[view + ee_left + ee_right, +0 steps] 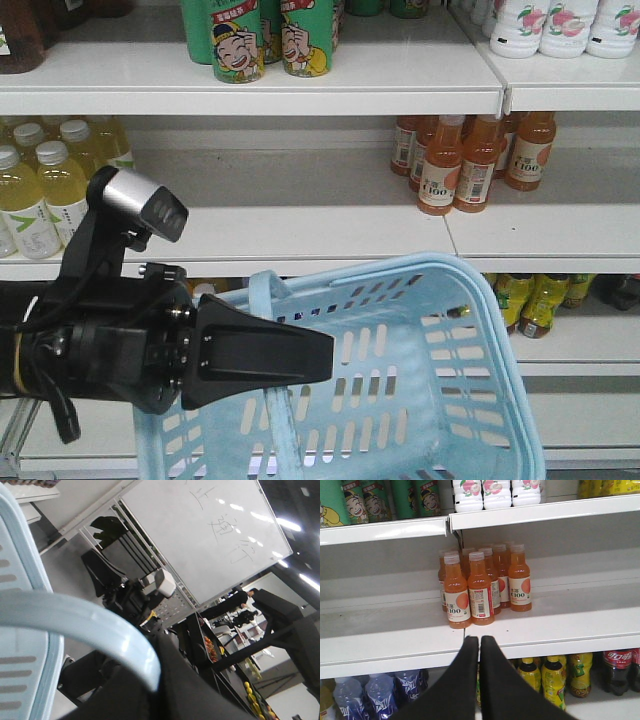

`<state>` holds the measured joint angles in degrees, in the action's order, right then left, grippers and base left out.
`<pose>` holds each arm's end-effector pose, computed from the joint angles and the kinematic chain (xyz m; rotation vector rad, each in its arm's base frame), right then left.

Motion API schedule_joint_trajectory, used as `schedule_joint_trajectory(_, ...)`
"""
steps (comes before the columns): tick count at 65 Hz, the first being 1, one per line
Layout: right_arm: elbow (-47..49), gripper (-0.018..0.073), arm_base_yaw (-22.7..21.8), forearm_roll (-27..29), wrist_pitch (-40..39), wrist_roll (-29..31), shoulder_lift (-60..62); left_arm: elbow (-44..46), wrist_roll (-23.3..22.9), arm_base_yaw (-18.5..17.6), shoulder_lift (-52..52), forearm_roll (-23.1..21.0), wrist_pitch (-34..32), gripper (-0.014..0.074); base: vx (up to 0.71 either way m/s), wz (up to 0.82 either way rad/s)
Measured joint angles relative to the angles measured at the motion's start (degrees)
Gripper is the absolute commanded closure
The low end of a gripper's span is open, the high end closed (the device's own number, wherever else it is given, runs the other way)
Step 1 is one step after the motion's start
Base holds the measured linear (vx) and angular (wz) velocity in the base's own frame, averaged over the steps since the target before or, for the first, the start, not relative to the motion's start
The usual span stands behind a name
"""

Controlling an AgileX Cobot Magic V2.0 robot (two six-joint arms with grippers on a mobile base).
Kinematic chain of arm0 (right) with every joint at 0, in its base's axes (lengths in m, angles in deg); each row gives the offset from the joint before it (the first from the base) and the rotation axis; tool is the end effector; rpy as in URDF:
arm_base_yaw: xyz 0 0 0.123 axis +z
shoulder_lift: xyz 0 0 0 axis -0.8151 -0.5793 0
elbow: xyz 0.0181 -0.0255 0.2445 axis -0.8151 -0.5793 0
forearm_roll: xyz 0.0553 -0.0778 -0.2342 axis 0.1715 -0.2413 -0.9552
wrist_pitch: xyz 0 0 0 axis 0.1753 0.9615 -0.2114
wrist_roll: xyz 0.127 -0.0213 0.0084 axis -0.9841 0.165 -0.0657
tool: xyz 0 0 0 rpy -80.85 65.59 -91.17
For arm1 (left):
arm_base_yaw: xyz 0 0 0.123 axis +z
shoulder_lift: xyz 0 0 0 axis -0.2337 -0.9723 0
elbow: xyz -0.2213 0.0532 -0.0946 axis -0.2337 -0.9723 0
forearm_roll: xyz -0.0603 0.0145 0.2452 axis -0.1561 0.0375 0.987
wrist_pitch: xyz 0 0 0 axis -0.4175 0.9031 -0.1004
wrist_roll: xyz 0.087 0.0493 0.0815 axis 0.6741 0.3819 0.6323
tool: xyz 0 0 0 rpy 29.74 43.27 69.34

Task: Place coke in basket with both arms
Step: 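Grasp the basket handle with the left gripper and lift it off the shelf, then hold the basket in the left gripper while the base turns away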

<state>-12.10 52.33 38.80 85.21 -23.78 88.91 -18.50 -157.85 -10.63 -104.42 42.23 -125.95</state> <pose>0.1348 -0.0063 0.1994 0.1064 1.5592 0.0333 0.1854 -0.2127 0.2838 0.5641 1.9205 -1.8974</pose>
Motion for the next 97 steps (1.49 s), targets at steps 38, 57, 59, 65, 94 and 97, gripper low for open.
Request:
schedule_joint_trajectory(38,0.0,0.0564,0.0,0.0,0.0,0.0,0.0,-0.4,-0.1,-1.1,0.5,-0.5,0.5,0.0604,0.0,0.0)
schedule_joint_trajectory(57,0.0,0.0564,0.0,0.0,0.0,0.0,0.0,-0.4,-0.1,-1.1,0.5,1.9,0.5,0.0603,0.0,0.0)
schedule_joint_trajectory(59,0.0,0.0564,0.0,0.0,0.0,0.0,0.0,-0.4,-0.1,-1.1,0.5,2.0,0.5,0.0603,0.0,0.0)
schedule_joint_trajectory(65,0.0,0.0564,0.0,0.0,0.0,0.0,0.0,-0.4,-0.1,-1.1,0.5,2.1,0.5,0.0603,0.0,0.0)
schedule_joint_trajectory(94,0.0,0.0564,0.0,0.0,0.0,0.0,0.0,-0.4,-0.1,-1.1,0.5,2.2,0.5,0.0602,0.0,0.0)
schedule_joint_trajectory(97,0.0,0.0564,0.0,0.0,0.0,0.0,0.0,-0.4,-0.1,-1.1,0.5,2.2,0.4,0.0602,0.0,0.0)
